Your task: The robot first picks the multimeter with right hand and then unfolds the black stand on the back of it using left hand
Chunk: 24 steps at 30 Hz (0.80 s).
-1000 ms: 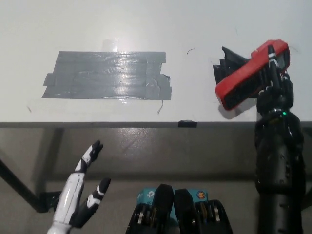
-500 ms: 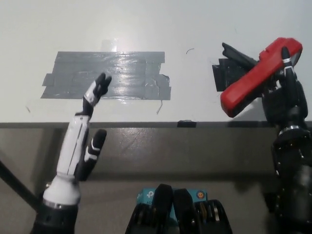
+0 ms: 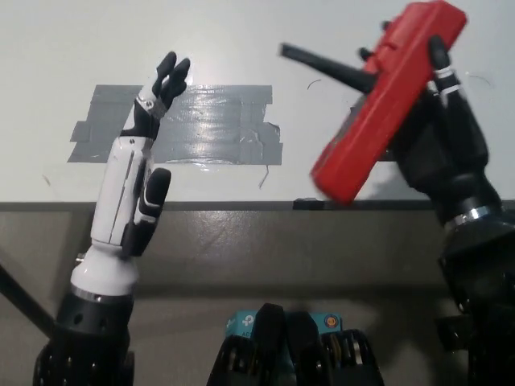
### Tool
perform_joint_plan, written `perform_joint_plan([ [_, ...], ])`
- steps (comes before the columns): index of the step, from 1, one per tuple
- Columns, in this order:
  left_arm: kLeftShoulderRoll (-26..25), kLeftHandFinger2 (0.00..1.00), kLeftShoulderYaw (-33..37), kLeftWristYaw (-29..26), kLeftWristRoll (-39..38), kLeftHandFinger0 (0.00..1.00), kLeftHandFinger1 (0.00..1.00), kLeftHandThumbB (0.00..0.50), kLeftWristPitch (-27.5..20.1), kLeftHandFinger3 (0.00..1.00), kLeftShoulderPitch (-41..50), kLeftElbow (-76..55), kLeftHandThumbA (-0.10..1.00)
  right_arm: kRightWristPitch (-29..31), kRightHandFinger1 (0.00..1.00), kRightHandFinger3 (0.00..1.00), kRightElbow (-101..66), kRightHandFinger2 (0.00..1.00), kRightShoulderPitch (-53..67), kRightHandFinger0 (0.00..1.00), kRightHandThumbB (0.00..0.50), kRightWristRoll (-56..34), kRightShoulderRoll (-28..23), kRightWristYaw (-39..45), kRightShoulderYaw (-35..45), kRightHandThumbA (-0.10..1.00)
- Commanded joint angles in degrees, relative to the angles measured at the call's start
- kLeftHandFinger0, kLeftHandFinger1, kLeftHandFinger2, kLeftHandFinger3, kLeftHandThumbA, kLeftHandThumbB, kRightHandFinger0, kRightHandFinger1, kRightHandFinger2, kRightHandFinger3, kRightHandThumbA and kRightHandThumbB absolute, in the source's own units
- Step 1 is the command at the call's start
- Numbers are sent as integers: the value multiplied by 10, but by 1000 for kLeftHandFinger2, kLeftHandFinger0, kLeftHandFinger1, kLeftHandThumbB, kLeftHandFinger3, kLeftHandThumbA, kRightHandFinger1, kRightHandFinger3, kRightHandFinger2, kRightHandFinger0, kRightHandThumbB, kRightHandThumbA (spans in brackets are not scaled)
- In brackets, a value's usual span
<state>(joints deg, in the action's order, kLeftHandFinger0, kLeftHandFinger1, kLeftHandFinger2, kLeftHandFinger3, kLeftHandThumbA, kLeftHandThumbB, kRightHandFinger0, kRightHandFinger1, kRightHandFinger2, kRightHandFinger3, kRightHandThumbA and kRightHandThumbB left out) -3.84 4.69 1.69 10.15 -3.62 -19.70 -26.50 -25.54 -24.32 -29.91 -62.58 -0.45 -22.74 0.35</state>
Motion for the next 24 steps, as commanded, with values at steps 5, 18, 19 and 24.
perform_joint_plan([
  [5,23,1000,12,8,-15,1000,1000,296,1,1000,-54,-49,1000,-14,390,779,-96,890,-33,0,131,-131,-7,62,-49,-100],
  [18,37,1000,28,2,92,1000,1000,272,-61,1000,-38,-117,1000,-4,429,920,-133,903,13,0,101,-152,-50,28,-26,-100],
  [19,37,1000,26,0,81,1000,1000,281,-68,1000,-36,-124,1000,-4,429,891,-135,912,14,0,110,-154,-55,20,-22,-100],
  [24,32,1000,18,-2,44,1000,1000,317,-98,1000,-36,-157,1000,2,443,885,-128,931,15,0,101,-160,-73,28,-6,-100],
])
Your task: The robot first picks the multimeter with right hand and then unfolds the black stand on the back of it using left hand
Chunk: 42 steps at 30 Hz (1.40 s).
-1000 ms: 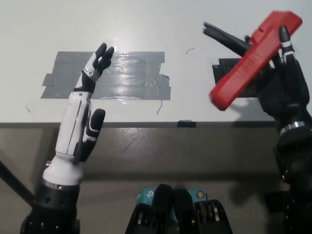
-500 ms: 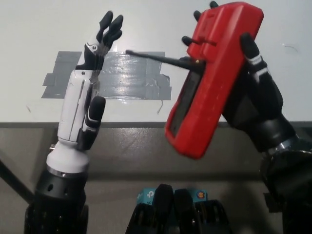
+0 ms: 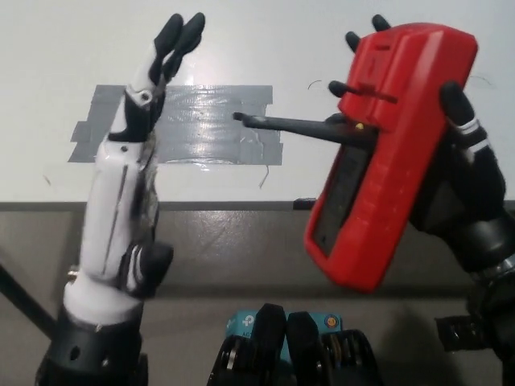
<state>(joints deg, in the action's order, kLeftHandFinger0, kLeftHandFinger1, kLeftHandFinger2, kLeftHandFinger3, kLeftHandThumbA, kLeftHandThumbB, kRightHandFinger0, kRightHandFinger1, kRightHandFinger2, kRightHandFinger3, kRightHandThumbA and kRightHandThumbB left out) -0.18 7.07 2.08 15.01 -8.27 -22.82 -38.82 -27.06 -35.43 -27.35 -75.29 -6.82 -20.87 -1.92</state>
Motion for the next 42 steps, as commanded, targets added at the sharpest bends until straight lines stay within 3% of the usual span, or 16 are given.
perform_joint_plan([
  [1,-8,1000,-7,-5,-9,1000,1000,313,-59,1000,-6,-35,1000,18,447,889,-15,935,-12,0,101,-38,-10,9,19,-100],
  [4,-18,1000,-12,-2,-7,1000,1000,300,-79,1000,-12,-33,1000,17,482,929,-14,989,-16,0,96,-39,-15,7,24,-100],
  [10,-38,1000,-5,15,-23,1000,1000,320,-81,1000,-18,-30,1000,11,498,795,-25,959,-17,0,116,-32,-22,3,19,-100],
  [18,-55,1000,5,46,-14,1000,1000,396,-43,1000,-12,-35,1000,1,510,838,-33,965,-18,0,130,-37,-62,-12,2,-100],
  [22,-65,1000,5,53,-7,1000,1000,339,-56,1000,-13,-24,1000,1,477,884,-38,960,-8,0,134,-36,-81,-10,-5,-100],
  [28,-67,998,14,61,-26,1000,990,338,-53,1000,-22,-17,1000,1,502,981,-39,984,5,0,128,-31,-86,4,-6,-100],
  [36,-61,1000,20,68,-9,1000,973,355,-47,1000,-33,-3,1000,2,489,969,-44,965,-2,0,125,-36,-83,0,-10,-100],
  [42,-62,1000,26,73,-12,1000,996,321,-47,1000,-30,16,1000,4,509,984,-53,994,-8,0,119,-41,-80,3,-17,-100],
])
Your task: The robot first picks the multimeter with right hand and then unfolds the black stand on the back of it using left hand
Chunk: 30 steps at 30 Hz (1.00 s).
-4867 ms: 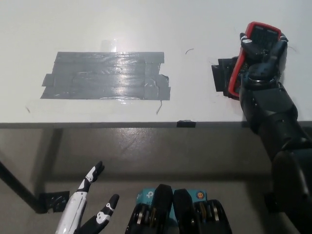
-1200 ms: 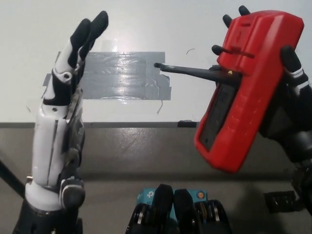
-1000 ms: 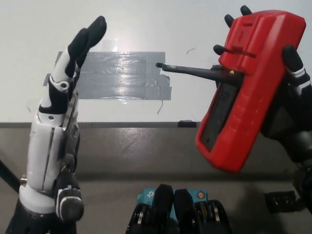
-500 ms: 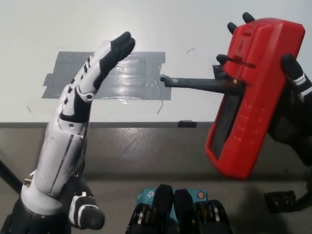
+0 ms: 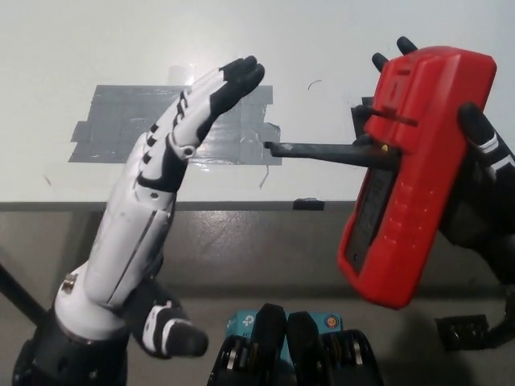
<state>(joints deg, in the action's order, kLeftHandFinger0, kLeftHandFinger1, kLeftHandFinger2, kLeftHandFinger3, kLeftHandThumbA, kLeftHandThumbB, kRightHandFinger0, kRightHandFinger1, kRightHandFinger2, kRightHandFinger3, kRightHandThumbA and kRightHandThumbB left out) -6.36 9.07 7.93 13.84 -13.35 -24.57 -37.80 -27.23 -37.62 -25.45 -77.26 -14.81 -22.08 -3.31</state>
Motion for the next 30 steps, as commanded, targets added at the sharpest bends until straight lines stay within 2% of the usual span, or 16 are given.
perform_joint_plan([
  [1,-2,1000,7,15,-4,1000,995,325,0,1000,-11,12,1000,6,507,981,-33,993,-27,0,118,-22,1,16,-4,-100],
  [3,-2,1000,9,14,-7,1000,998,311,-10,1000,-8,24,1000,9,504,964,-39,992,-26,0,118,-27,1,13,-6,-100],
  [7,4,1000,11,14,-7,1000,1000,317,-5,1000,7,32,1000,14,499,959,-48,993,-24,0,116,-29,3,15,-10,-100],
  [10,3,1000,14,15,-4,1000,1000,317,-8,1000,15,38,1000,17,484,901,-53,1000,-20,0,112,-35,4,16,-11,-100],
  [13,4,1000,15,14,9,1000,1000,295,-18,1000,22,43,1000,19,470,863,-58,999,-18,0,115,-32,6,13,-12,-100],
  [18,4,1000,22,15,11,1000,999,308,-24,1000,34,43,1000,21,459,837,-64,989,-17,0,121,-28,7,8,-11,-100],
  [19,3,1000,24,16,9,1000,999,309,-25,1000,37,44,1000,21,456,831,-65,988,-16,0,135,-25,9,1,-11,-100],
  [22,3,1000,28,14,9,1000,972,300,-35,1000,41,43,1000,22,447,821,-67,986,-16,0,131,-27,10,-6,-9,-100],
  [24,6,952,29,11,5,1000,921,296,-38,1000,46,39,1000,23,441,818,-64,984,-16,0,121,-23,11,-4,-7,-100],
  [26,7,893,31,11,-8,1000,866,298,-40,1000,48,33,1000,24,435,811,-61,976,-15,0,135,-24,11,-9,-4,-100],
  [28,9,862,35,8,-27,1000,829,312,-51,1000,51,31,1000,25,428,799,-59,965,-15,0,141,-26,12,-18,-2,-100],
  [30,7,859,40,16,-44,1000,813,337,-35,1000,55,21,1000,25,427,794,-55,962,-17,0,134,-23,13,-18,0,-100],
])
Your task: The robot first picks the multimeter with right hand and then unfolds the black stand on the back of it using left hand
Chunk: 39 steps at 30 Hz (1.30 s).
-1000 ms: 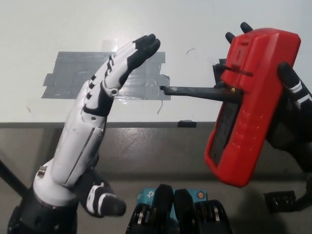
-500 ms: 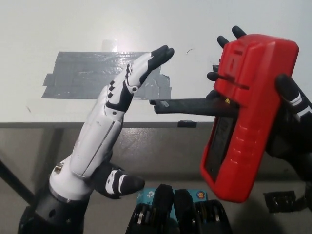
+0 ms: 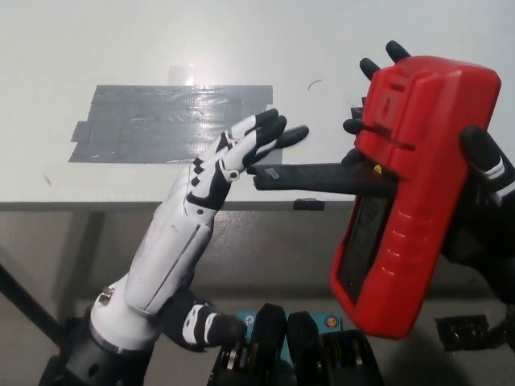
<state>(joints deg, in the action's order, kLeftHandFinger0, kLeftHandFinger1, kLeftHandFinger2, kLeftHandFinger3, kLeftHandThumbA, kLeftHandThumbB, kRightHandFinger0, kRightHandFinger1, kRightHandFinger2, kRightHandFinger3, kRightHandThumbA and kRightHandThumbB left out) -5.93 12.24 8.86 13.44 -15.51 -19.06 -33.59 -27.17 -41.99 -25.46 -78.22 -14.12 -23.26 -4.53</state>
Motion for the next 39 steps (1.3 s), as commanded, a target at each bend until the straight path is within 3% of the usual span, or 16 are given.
perform_joint_plan([
  [1,3,854,10,8,-42,1000,805,336,-10,1000,1,-24,1000,25,430,795,-11,962,-17,0,134,-13,7,-7,12,-100],
  [6,15,611,14,6,-40,1000,531,353,10,1000,14,-47,1000,29,476,809,-5,980,-21,0,129,-17,13,-13,16,-100],
  [7,20,410,15,1,-34,914,316,263,-3,1000,23,-46,1000,30,478,808,-5,981,-22,0,124,-16,16,-18,17,-100],
  [9,31,192,19,-1,-29,584,60,238,2,1000,38,-51,1000,32,479,810,-6,980,-24,0,122,-13,20,-21,18,-100],
  [12,36,58,20,5,-19,246,0,242,16,1000,53,-57,1000,32,499,842,-8,983,-27,0,113,-8,25,-25,20,-100],
  [16,39,27,31,7,-9,420,0,250,-8,1000,68,-42,1000,44,513,908,-20,1000,-36,0,77,-2,37,-40,30,-100],
  [26,63,7,52,-12,51,822,5,307,-81,1000,113,4,1000,82,518,1000,-65,1000,-56,0,103,-9,102,-149,53,-100],
  [28,62,50,42,-18,47,737,0,333,-92,1000,117,3,1000,84,503,1000,-70,1000,-54,0,87,-11,105,-159,52,-100],
  [30,74,153,30,-70,44,470,0,277,-114,1000,114,5,1000,88,496,1000,-70,969,-51,0,81,-8,107,-155,52,-100],
  [31,71,466,25,-103,44,477,166,236,-114,1000,110,-5,1000,91,487,1000,-71,944,-49,0,90,-8,112,-165,52,-100],
  [32,71,553,14,-123,65,513,229,225,-114,1000,109,-14,1000,93,476,1000,-71,930,-48,0,88,-7,115,-169,52,-100],
  [34,77,810,-11,-176,111,803,577,184,-114,1000,106,-43,1000,94,454,1000,-67,915,-40,0,75,-3,122,-169,48,-100],
  [36,83,888,-9,-266,166,708,681,189,-114,1000,91,-46,1000,94,451,1000,-61,931,-30,0,68,-1,129,-160,42,-100],
  [37,92,986,-9,-312,206,784,835,195,-114,1000,82,-48,1000,94,457,1000,-55,915,-29,0,67,1,133,-155,41,-100],
  [38,96,982,-15,-343,236,707,814,179,-114,1000,72,-47,1000,94,457,1000,-52,912,-29,0,69,1,134,-154,40,-100],
  [39,118,1000,-21,-331,189,1000,1000,174,-114,1000,73,-55,1000,93,456,1000,-48,893,-19,0,72,2,142,-152,34,-100],
])
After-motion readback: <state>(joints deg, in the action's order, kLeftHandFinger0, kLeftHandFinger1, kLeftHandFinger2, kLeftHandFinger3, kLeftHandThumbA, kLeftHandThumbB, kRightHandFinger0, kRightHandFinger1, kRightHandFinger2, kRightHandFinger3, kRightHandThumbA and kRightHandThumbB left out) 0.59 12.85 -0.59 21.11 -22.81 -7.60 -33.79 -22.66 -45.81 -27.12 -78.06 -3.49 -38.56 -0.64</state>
